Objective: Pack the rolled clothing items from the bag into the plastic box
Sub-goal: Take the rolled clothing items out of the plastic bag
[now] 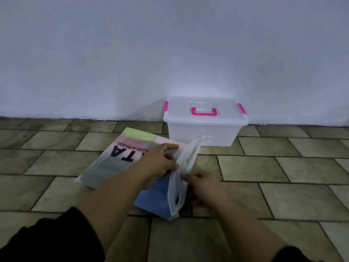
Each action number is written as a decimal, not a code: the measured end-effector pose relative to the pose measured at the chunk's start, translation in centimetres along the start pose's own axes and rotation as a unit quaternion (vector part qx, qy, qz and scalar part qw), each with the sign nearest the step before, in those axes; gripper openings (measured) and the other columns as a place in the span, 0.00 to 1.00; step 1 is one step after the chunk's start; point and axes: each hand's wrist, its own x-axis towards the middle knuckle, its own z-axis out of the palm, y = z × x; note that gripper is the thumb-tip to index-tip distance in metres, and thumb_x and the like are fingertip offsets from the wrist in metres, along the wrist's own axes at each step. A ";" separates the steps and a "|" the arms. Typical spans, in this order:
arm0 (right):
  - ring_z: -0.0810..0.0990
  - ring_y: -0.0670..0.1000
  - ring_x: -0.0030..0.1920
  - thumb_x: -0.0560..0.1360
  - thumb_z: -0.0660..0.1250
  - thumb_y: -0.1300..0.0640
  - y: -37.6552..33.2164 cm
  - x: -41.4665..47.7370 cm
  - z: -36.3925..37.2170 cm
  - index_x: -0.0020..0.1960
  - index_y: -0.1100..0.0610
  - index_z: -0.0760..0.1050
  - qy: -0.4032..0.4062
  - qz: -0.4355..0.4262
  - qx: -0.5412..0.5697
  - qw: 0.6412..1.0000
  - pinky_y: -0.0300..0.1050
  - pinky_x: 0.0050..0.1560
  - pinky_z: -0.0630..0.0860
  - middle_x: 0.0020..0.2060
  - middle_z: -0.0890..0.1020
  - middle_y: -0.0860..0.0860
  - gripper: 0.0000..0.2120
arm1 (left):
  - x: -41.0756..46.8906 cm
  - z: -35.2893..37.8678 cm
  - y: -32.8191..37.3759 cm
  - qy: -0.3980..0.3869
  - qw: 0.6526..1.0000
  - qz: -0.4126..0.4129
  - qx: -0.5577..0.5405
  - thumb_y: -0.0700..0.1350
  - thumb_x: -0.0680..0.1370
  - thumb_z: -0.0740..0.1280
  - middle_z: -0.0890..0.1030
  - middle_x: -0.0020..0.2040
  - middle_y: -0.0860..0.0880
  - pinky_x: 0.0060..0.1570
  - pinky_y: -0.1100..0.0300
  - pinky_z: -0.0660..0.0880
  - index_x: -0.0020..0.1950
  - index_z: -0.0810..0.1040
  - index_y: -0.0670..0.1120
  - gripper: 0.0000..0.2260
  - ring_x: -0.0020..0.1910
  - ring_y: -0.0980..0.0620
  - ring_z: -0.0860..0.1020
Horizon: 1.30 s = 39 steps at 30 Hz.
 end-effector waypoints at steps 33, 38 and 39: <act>0.81 0.52 0.45 0.66 0.73 0.50 -1.6 3.5 -1.6 0.49 0.54 0.74 0.035 -0.061 -0.135 0.988 0.53 0.49 0.80 0.43 0.82 0.52 0.15 | 1.5 -2.0 -6.4 0.063 0.791 0.131 0.595 0.71 0.69 0.53 0.38 0.78 0.52 0.69 0.38 0.37 0.73 0.38 0.67 0.38 0.76 0.47 0.39; 0.82 0.53 0.46 0.64 0.77 0.52 -0.4 3.7 -1.0 0.49 0.55 0.73 0.039 -0.085 -0.012 0.996 0.51 0.48 0.80 0.44 0.82 0.54 0.19 | 1.3 -1.6 -6.6 0.075 0.798 0.133 0.583 0.74 0.65 0.48 0.38 0.78 0.52 0.69 0.40 0.36 0.73 0.37 0.66 0.39 0.76 0.48 0.40; 0.82 0.53 0.45 0.64 0.77 0.54 -0.4 3.7 -0.9 0.48 0.54 0.73 0.046 -0.098 0.003 0.994 0.49 0.45 0.80 0.43 0.82 0.55 0.18 | 1.2 -1.6 -6.6 0.076 0.799 0.134 0.581 0.74 0.65 0.48 0.39 0.78 0.52 0.69 0.40 0.36 0.73 0.37 0.66 0.39 0.76 0.48 0.40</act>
